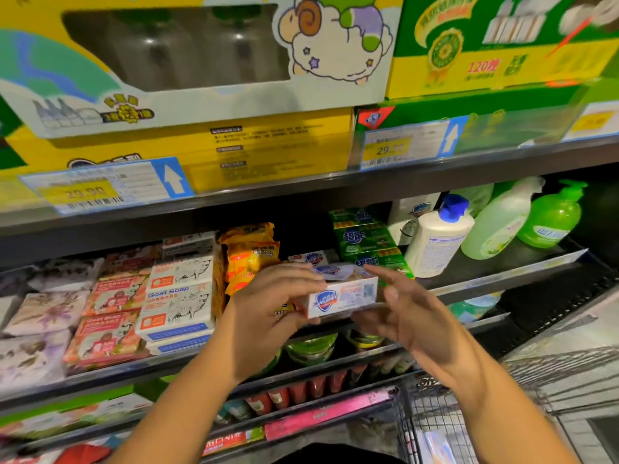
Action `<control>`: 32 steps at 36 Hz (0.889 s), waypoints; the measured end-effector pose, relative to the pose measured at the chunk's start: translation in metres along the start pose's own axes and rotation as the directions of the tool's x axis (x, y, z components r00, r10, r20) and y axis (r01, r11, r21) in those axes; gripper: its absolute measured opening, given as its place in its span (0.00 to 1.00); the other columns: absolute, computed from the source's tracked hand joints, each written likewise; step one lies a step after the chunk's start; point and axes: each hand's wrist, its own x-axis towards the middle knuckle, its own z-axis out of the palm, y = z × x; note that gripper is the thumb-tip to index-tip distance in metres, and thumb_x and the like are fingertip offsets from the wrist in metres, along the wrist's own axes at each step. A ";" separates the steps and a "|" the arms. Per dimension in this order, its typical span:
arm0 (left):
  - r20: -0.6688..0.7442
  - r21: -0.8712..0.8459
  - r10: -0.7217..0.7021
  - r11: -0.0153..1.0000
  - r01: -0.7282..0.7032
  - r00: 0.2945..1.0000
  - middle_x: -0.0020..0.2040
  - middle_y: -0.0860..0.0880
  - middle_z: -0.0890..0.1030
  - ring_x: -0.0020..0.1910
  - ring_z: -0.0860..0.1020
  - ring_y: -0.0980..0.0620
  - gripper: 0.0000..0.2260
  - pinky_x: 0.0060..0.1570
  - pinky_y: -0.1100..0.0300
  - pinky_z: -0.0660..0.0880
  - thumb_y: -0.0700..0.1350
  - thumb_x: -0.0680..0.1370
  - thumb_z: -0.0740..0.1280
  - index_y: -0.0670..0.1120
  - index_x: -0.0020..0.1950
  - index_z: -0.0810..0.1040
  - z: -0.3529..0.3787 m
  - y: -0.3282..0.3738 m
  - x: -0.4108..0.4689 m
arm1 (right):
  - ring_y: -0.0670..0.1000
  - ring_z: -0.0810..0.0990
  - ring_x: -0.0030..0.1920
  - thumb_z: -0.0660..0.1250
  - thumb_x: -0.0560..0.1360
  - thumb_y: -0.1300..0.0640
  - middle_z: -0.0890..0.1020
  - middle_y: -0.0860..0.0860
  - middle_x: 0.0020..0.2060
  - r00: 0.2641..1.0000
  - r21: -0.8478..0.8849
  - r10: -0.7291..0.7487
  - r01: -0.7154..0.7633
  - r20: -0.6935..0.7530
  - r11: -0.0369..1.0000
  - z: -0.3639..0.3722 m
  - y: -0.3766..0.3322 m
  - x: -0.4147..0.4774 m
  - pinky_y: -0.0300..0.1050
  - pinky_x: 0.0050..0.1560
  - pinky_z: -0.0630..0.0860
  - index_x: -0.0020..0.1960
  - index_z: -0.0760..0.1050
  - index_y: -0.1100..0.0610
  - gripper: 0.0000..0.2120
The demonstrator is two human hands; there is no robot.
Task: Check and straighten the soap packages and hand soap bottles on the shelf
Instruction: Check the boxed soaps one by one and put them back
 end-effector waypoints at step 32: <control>-0.043 0.213 -0.524 0.827 0.520 0.851 0.51 0.65 0.74 0.51 0.75 0.66 0.19 0.52 0.75 0.67 0.48 0.75 0.74 0.57 0.63 0.73 -0.148 -0.034 -0.065 | 0.45 0.79 0.40 0.63 0.78 0.40 0.82 0.45 0.37 0.978 -0.905 -0.185 0.161 0.093 0.394 0.169 0.029 0.060 0.42 0.42 0.76 0.45 0.78 0.50 0.14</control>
